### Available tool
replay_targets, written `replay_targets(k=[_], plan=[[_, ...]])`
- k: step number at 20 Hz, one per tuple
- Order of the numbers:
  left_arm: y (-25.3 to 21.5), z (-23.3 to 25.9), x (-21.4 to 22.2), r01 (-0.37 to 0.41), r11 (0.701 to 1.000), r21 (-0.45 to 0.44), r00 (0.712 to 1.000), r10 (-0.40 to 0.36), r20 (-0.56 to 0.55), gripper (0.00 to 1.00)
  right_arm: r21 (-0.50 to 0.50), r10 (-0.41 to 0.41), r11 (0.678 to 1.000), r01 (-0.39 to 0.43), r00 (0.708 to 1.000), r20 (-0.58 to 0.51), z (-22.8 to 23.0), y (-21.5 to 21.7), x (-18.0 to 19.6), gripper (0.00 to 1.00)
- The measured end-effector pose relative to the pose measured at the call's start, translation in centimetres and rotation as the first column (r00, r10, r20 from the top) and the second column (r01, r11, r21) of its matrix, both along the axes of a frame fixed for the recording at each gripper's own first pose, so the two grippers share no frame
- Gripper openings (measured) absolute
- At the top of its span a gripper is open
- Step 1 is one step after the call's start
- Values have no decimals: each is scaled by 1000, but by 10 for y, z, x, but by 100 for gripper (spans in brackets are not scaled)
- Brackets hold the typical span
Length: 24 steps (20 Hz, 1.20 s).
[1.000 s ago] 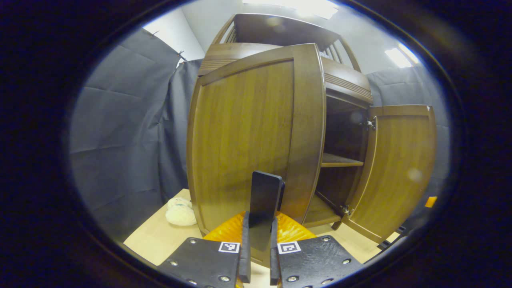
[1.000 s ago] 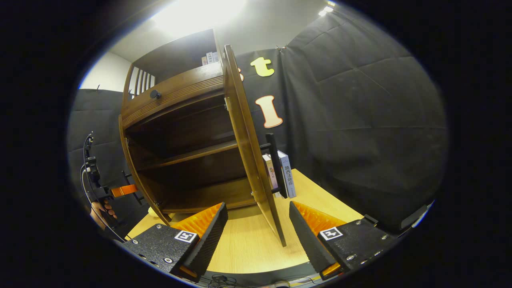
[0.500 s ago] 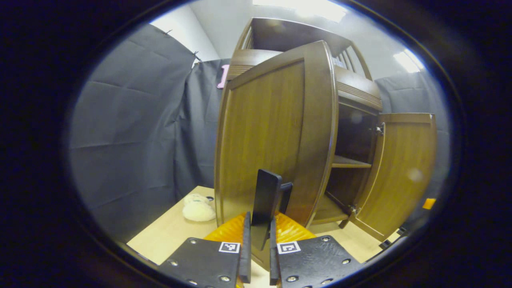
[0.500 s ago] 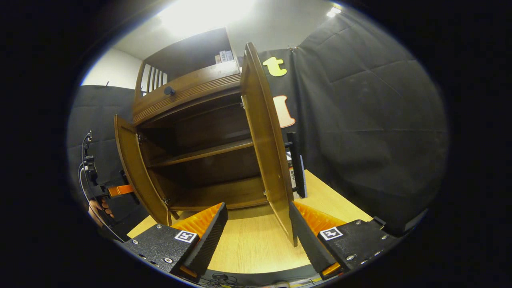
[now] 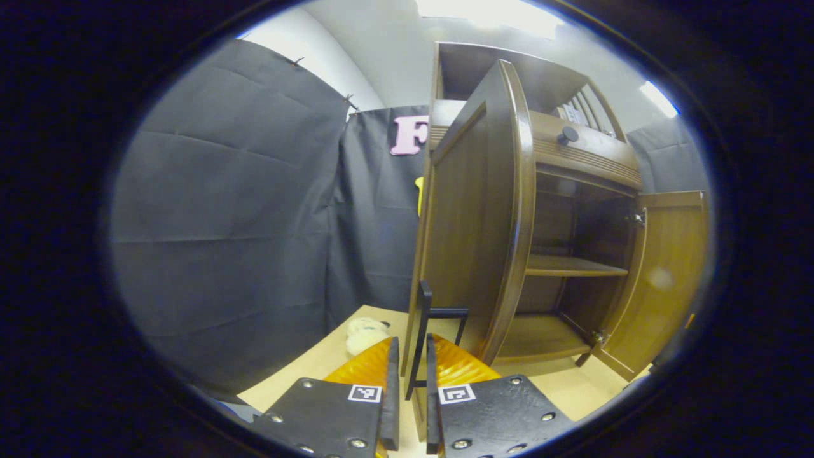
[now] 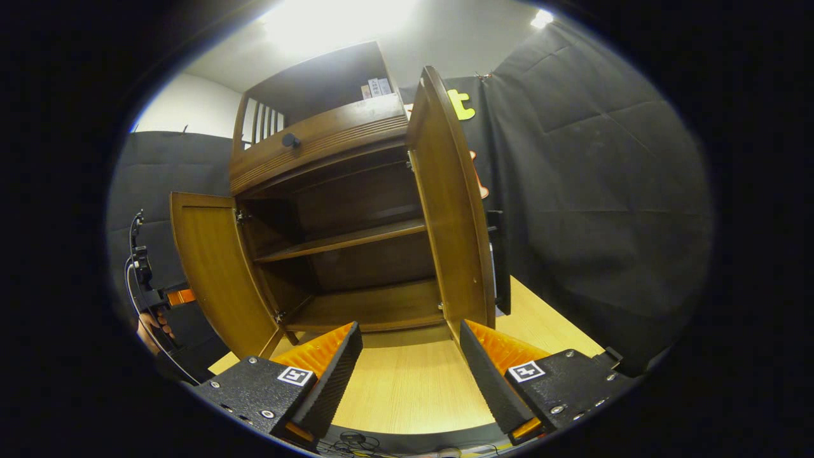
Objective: Open the right door of the double-door shoe cabinet with the right hand, and open the left door with the left hand.
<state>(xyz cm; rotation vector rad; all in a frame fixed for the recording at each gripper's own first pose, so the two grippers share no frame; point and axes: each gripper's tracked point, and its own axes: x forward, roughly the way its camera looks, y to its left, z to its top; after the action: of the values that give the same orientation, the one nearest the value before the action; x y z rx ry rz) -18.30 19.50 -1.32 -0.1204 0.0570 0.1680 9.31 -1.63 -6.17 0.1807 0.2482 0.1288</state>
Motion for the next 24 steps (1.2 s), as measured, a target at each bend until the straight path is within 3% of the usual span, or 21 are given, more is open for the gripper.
replay_targets(k=[6, 9, 11, 14, 19, 24], plan=[[35, -1, -23, -89, 995, 54, 996, 89, -2, 21, -13, 50, 999, -49, 999, 12, 2, 3, -1, 95], [51, 0, -33, -129, 989, 77, 992, 129, 6, 18, -11, 63, 998, -63, 998, 14, 4, 5, -2, 92], [66, 3, -41, -160, 982, 97, 987, 160, 14, 16, -12, 67, 998, -66, 998, 23, 7, 9, 1, 96], [65, 7, -45, -142, 986, 90, 990, 140, 25, 14, -19, 70, 997, -69, 997, 34, 8, 7, 0, 95], [47, 34, -67, -79, 989, 122, 995, 72, 62, 21, -65, 58, 996, -53, 996, 72, 21, 2, -5, 95], [25, 63, -90, -23, 988, 152, 995, 8, 100, 21, -100, 47, 994, -36, 993, 107, 35, -1, -12, 95]])
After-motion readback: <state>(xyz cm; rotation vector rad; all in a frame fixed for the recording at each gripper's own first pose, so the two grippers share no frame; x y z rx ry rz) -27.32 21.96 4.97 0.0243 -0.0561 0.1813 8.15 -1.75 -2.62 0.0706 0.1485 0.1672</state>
